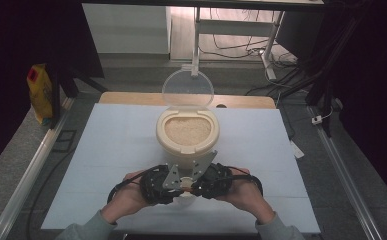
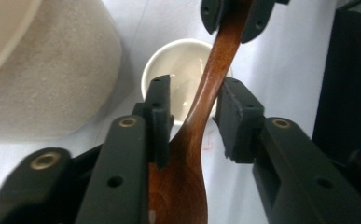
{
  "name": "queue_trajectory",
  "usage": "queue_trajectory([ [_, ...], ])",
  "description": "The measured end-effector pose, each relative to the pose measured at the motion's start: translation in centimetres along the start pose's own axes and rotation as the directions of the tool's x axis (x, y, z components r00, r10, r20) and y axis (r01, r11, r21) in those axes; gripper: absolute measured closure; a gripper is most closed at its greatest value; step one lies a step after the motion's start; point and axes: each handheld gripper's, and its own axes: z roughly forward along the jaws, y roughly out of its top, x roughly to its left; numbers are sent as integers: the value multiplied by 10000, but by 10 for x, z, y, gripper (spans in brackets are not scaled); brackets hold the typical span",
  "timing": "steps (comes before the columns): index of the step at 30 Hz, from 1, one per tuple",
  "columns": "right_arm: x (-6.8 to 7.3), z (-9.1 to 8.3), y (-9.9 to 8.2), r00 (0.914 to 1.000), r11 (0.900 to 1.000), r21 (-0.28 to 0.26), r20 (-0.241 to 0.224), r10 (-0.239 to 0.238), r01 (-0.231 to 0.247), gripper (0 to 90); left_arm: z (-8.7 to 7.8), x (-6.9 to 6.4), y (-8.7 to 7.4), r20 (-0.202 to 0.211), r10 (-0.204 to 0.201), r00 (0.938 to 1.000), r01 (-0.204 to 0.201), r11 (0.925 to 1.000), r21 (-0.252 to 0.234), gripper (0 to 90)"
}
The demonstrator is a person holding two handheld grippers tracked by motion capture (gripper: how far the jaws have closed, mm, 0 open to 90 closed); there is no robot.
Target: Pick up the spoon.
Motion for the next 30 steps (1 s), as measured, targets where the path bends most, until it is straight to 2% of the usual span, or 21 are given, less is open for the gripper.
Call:
queue_trajectory([
  [4, 2, -1, 2, 9996, 9995, -90, 44, -291, 291, 769, 1, -1, -1, 253, 194, 9995, -196, 9998, 97, 734],
  [7, 3, -4, 3, 9985, 9987, -332, 392, -383, 396, 755, 3, -3, -2, 524, 415, 9978, -423, 9990, 141, 802],
  [10, 1, -5, 3, 9985, 9976, -616, 461, -283, 311, 753, 4, -3, -3, 380, 320, 9988, -325, 9994, 128, 805],
  [11, -1, -7, 2, 9976, 9949, -993, 680, -87, 154, 751, 3, -2, -4, 278, 262, 9993, -266, 9995, 142, 806],
  [13, -3, -11, -1, 9975, 9908, -1339, 646, 278, -189, 673, 0, 3, -6, 58, 49, 10000, -49, 10000, 13, 806],
  [14, -3, -11, -1, 9975, 9908, -1339, 646, 278, -189, 673, 0, 3, -6, 58, 49, 10000, -49, 10000, 13, 806],
  [15, -5, -16, -6, 9930, 9768, -2001, 727, 928, -766, 626, -2, 5, -8, -121, -180, 9998, 178, 9998, -120, 806],
  [17, -5, -19, -10, 9857, 9650, -2430, 1093, 1279, -983, 575, -4, 8, -10, -227, -394, 9990, 388, 9989, -263, 806],
  [18, -5, -21, -13, 9792, 9577, -2652, 1347, 1519, -1121, 549, -4, 8, -10, -227, -394, 9990, 388, 9989, -263, 806],
  [20, -3, -23, -22, 9623, 9340, -3325, 1839, 2003, -1309, 513, -5, 11, -12, -312, -618, 9976, 606, 9973, -404, 806],
  [23, 1, -25, -32, 9403, 9077, -3926, 2284, 2523, -1482, 492, -6, 13, -15, -394, -878, 9954, 856, 9948, -543, 806],
  [24, 1, -26, -35, 9360, 9015, -4042, 2321, 2648, -1548, 492, -6, 13, -15, -399, -917, 9950, 893, 9943, -581, 805],
  [26, 1, -27, -41, 9276, 8804, -4362, 2174, 3040, -1863, 481, -8, 14, -15, -416, -930, 9948, 903, 9939, -636, 806],
  [29, 1, -26, -47, 9168, 8597, -4580, 1979, 3468, -2263, 488, -9, 14, -15, -477, -982, 9940, 942, 9924, -790, 805],
  [30, 1, -26, -49, 9122, 8486, -4701, 1870, 3645, -2427, 489, -10, 14, -15, -489, -1092, 9928, 1042, 9899, -960, 805],
])
